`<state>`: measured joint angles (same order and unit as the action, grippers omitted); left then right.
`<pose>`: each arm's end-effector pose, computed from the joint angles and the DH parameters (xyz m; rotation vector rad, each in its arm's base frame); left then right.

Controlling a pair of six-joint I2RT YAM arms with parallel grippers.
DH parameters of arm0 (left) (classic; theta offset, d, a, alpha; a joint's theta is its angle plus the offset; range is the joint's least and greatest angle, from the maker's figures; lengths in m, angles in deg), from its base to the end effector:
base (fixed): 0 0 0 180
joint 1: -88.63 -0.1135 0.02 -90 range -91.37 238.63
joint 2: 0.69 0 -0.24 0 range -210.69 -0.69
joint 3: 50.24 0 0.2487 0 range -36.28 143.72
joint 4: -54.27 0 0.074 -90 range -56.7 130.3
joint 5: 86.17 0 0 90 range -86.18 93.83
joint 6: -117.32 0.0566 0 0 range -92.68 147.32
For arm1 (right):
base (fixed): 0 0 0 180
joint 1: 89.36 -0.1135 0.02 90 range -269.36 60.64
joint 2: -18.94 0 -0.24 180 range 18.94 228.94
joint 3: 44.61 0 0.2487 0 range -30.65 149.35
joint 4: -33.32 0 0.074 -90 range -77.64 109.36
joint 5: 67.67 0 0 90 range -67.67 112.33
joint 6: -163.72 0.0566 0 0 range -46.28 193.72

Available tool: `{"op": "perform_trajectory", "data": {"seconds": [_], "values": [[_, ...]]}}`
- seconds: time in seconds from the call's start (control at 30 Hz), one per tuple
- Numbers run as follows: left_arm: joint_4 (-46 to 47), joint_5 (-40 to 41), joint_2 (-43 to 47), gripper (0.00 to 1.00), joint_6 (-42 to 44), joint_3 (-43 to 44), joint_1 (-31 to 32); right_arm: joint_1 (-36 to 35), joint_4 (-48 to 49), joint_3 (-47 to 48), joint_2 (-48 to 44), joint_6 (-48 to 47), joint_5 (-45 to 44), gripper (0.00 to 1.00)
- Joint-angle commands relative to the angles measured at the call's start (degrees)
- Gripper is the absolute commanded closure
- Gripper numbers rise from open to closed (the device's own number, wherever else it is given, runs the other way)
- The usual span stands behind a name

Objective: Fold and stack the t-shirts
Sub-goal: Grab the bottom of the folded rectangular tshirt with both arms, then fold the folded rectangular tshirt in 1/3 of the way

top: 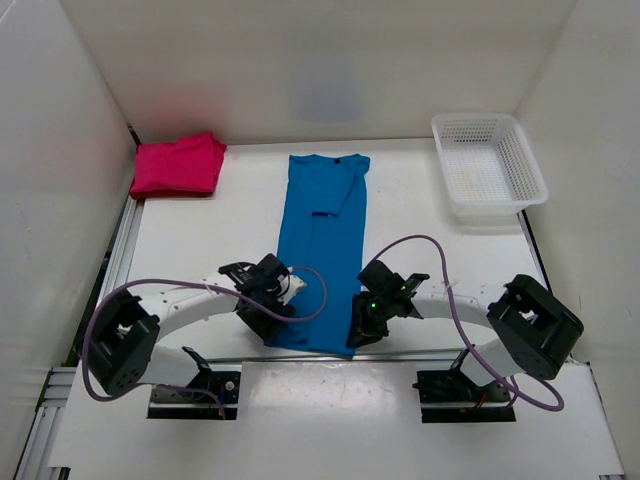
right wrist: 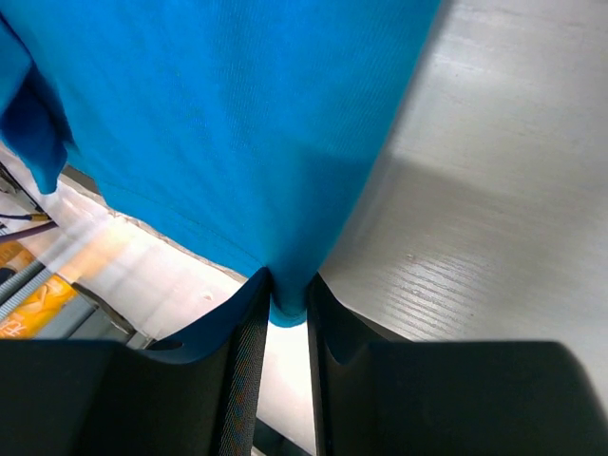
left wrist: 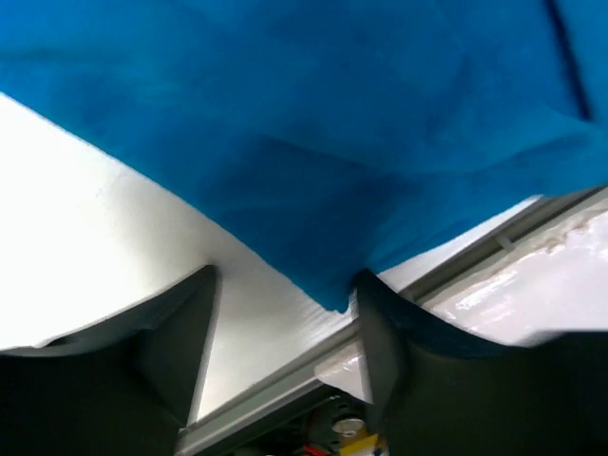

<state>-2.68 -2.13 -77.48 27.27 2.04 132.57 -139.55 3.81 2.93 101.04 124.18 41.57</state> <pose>0.1477 -0.1505 0.1151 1.1447 2.8095 -0.2313 0.1442 0.2021 0.0955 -0.1096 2.9886 0.8529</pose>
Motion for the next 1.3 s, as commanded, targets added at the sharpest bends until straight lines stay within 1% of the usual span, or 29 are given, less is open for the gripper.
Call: {"op": "perform_trajectory", "data": {"seconds": [0.0,0.03,0.07,0.1,0.2,0.27,0.3,0.37,0.4,0.43,0.5,0.63,0.67,0.77,0.83,0.9,0.93,0.97,1.03,1.07,1.1,1.13,1.17,1.23,1.27], "values": [[2.29,-1.58,-1.51,0.35,0.05,-0.1,0.62,0.36,-3.79,-0.71,-0.02,-2.29,-4.22,0.69],[2.29,-2.82,-2.13,0.42,0.05,0.43,0.62,0.36,-3.78,-0.71,-0.54,-2.29,-4.22,0.69],[2.29,-3.53,-3.35,0.48,0.05,1.74,1.23,0.36,-3.78,-0.71,-0.54,-2.29,-3.69,0.67],[2.29,-3.54,-3.97,0.48,0.05,2.27,1.23,0.36,-3.78,-1.23,-0.54,-2.29,-3.69,0.64],[2.29,-4.15,-4.77,0.48,0.05,2.28,1.23,0.36,-3.78,-1.24,-1.07,-2.29,-3.16,0.57],[2.29,-5.29,-4.25,0.48,0.05,2.28,1.93,0.36,-3.78,-1.76,-1.6,-2.29,-3.16,0.56],[2.29,-5.29,-4.24,0.52,0.05,2.28,2.89,0.36,-3.78,-1.77,-1.6,-2.81,-2.64,0.55],[2.29,-5.29,-4.24,0.66,0.05,2.28,4.74,0.36,-3.78,-1.77,-1.6,-2.82,-2.02,0.55],[2.29,-5.29,-4.24,0.76,0.05,1.67,4.75,0.36,-3.78,-2.29,-1.6,-2.82,-2.02,0.55],[2.29,-4.77,-4.24,0.9,0.05,1.66,5.53,0.36,-3.78,-2.29,-1.6,-2.82,-1.24,0.56],[1.76,-4.77,-3.71,0.9,0.05,1.66,5.54,0.36,-3.18,-2.29,-1.6,-2.82,-0.35,0.59],[0.71,-4.24,-2.31,0.9,0.05,0.53,6.07,0.36,-1.86,-2.29,-1.08,-3.87,3.07,0.72],[0.71,-3.72,-2.31,0.9,0.05,0.52,6.07,0.36,-1.85,-2.29,-1.07,-4.57,3.78,0.83],[-1.13,-2.05,-1.17,0.9,0.05,1.3,6.07,0.36,-3.07,-1.77,-1.07,-5.28,4.31,0.99],[-3.41,-1.43,-1.16,0.9,0.05,4.19,6.07,0.36,-4.65,0.5,-2.9,-5.9,2.92,0.99],[-8.77,-1.43,-1.16,0.9,0.05,7.1,6.07,1.76,-8.17,2.62,-5.19,-6.42,1.42,0.99],[-10.61,-0.9,-1.16,0.9,0.05,8.77,5.28,2.38,-9.22,5.24,-5.9,-7.12,0.71,0.99],[-12.2,-0.9,-1.86,0.9,0.05,11.83,5.28,3.25,-11.67,6.74,-6.43,-7.13,-0.77,0.99],[-15.72,1.02,-2.92,0.9,0.05,14.92,3.53,6.59,-14.23,10.26,-6.43,-8.7,-2.1,0.99],[-16.69,1.03,-4.84,0.9,0.05,18.59,1.17,7.99,-15.55,14.19,-6.43,-9.4,-2.63,0.99],[-17.57,1.03,-5.99,0.9,0.05,20.63,-0.25,10.88,-17.56,16.14,-4.6,-11.24,-2.63,0.99],[-18.71,1.03,-7.3,0.9,0.05,22.74,-1.74,12.3,-18.19,18.08,-3.63,-12.39,-2.63,0.99],[-18.72,1.73,-10.36,0.9,0.05,26.85,-4.71,13.62,-18.81,22.19,-2.4,-13.71,-2.63,0.99],[-19.42,2.26,-13.72,0.9,0.05,31.17,-7.54,16.87,-21.0,26.86,2.51,-17.75,-2.63,0.99],[-19.94,2.79,-17.56,0.9,0.05,35.81,-10.25,18.89,-21.88,31.93,6.36,-19.15,-2.63,0.99]]}}
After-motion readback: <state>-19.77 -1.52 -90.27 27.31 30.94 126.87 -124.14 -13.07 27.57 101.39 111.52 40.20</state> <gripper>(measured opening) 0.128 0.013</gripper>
